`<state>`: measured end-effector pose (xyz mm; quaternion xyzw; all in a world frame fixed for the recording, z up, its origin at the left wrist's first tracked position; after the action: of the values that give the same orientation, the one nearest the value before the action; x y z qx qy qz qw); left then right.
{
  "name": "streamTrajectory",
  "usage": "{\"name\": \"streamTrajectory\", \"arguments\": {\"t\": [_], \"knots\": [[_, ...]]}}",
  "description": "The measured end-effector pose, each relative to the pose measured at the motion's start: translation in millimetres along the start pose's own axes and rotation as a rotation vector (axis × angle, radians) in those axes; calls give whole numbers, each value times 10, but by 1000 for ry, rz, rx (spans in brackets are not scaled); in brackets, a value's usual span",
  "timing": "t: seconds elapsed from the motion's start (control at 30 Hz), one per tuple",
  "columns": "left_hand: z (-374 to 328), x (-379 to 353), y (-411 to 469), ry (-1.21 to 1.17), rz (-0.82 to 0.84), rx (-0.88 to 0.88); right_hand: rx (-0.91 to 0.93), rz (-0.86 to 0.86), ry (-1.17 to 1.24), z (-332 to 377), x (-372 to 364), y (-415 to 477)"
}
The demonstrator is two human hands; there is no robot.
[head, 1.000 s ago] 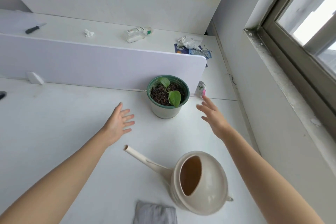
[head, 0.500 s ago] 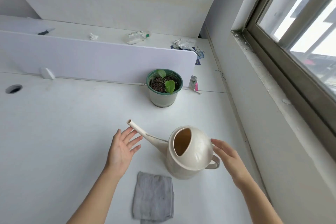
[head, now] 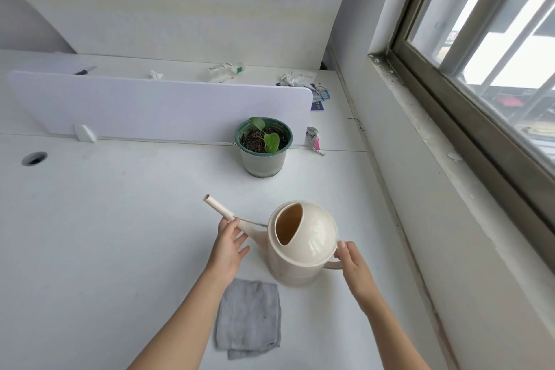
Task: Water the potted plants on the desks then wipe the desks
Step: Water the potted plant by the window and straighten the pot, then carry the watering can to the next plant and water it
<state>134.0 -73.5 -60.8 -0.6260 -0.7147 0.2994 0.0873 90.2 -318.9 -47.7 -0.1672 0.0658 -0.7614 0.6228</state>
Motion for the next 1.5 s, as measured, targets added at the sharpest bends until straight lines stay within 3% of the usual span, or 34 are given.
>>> {"name": "streamTrajectory", "arguments": {"t": [0.3, 0.43, 0.7, 1.23, 1.5], "knots": [[15, 55, -115, -36, -53, -19, -84, 99, -18, -64, 13, 93], [-64, 70, -174, -56, -69, -20, -35, 178, 4, 121, -3, 41], [-271, 277, -645, -106, -85, -192, 64, 320, 162, 512, -90, -54], [276, 1493, -1808, -304, -460, -262, -34, 746, 122, 458, -1152, -723], [291, 2350, -2452, -353, -504, -348, -124, 794, 102, 422, -1867, -1464]]}}
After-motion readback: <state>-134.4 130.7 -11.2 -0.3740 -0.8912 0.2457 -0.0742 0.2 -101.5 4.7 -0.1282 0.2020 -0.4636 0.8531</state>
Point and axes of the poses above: each hand's wrist, its own y-axis towards the middle knuckle, its own x-axis out of the back of the hand, z = x × y, the point moved 8 cm from there along y, towards the middle knuckle, and after that the axes turned 11 degrees about y, right-handed, at the moved point
